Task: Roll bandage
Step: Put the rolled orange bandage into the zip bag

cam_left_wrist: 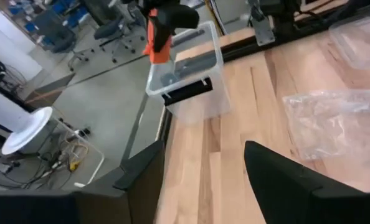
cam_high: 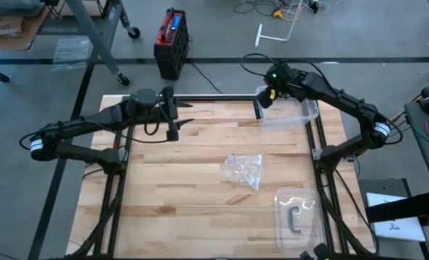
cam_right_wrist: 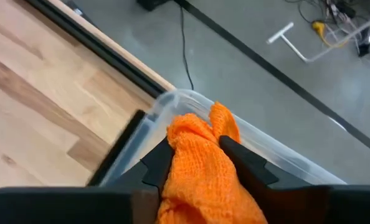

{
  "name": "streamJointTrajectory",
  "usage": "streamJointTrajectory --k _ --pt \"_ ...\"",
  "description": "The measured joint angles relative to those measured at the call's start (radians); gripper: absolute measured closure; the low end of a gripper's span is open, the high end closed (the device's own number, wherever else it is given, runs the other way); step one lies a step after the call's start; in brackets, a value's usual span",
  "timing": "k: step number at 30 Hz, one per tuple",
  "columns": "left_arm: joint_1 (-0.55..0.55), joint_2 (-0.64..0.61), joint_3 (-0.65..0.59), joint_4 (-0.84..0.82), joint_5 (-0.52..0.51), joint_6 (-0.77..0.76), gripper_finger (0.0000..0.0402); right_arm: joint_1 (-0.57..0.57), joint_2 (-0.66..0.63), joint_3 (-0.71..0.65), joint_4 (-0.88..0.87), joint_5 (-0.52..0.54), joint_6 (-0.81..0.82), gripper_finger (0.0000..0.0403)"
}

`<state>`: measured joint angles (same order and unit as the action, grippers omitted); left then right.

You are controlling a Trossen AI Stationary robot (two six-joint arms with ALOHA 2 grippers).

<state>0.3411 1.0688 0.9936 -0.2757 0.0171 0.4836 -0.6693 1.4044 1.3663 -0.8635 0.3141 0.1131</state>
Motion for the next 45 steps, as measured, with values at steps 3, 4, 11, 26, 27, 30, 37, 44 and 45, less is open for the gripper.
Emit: streamJointTrajectory --k 3,4,11,26,27,30,37,44,45 --pt "0.000 -0.005 0.000 -0.004 0.000 0.000 0.0205 0.020 -0.014 0.000 -0.002 -0.001 0.000 0.0302" --pt "0.000 -0.005 0.000 -0.004 0.000 0.000 0.0208 0.034 -0.024 0.000 -0.008 0.001 0.002 0.0302" --pt "0.000 0.048 -0.002 0.026 0.055 -0.018 0.0227 0.191 -0.078 0.000 -0.023 -0.007 0.057 0.0308" --pt "-0.101 0.350 -0.002 0.254 0.515 -0.269 0.0252 0.666 -0.060 -0.048 -0.180 -0.008 0.336 0.0310" --pt "-0.121 0.374 -0.003 0.274 0.515 -0.285 0.0253 0.685 -0.055 -0.058 -0.213 -0.009 0.357 0.0311" --pt "-0.183 0.439 -0.002 0.339 0.467 -0.342 0.0253 0.728 -0.040 -0.084 -0.269 -0.011 0.404 0.0312" --pt "-0.328 0.590 -0.002 0.474 0.207 -0.510 0.0258 0.757 -0.040 -0.196 -0.274 -0.036 0.382 0.0312" --pt "-0.456 0.711 -0.002 0.582 -0.074 -0.702 0.0269 0.773 -0.042 -0.389 -0.163 -0.044 0.347 0.0313" --pt "-0.470 0.725 -0.002 0.591 -0.114 -0.725 0.0271 0.779 -0.042 -0.414 -0.145 -0.045 0.347 0.0313"
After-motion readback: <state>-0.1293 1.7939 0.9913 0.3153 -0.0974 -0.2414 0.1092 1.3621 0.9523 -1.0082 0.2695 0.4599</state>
